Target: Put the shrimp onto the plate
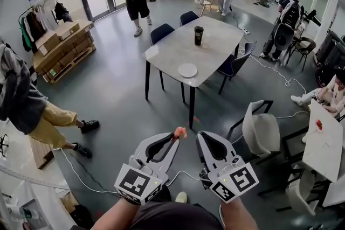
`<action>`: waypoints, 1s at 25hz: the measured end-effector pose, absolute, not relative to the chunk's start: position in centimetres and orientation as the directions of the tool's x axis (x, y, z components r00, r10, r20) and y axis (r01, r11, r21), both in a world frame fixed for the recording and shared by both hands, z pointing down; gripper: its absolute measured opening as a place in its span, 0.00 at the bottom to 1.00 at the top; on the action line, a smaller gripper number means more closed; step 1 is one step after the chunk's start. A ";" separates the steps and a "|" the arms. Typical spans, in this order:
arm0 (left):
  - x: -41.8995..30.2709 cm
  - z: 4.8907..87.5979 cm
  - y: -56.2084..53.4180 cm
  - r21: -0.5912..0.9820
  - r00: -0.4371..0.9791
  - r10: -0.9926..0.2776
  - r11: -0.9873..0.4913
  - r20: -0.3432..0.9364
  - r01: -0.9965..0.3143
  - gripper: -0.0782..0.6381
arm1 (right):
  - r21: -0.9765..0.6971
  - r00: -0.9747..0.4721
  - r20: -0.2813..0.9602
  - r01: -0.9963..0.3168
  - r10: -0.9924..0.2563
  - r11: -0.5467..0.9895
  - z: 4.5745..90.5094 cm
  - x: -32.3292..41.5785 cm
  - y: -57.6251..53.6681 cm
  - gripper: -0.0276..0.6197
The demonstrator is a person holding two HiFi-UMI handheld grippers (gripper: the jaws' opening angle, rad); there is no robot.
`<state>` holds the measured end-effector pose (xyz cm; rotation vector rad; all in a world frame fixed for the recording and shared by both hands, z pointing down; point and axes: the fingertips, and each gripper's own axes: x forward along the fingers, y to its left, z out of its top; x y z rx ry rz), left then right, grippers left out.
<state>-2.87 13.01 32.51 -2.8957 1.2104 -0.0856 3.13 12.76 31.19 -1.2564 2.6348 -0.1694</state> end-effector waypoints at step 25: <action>-4.2 32.9 -9.8 -0.022 0.767 -0.641 -0.768 0.030 -0.640 0.19 | -0.191 -0.526 -0.124 -0.820 -0.842 0.540 31.8 1.5 -9.2 0.05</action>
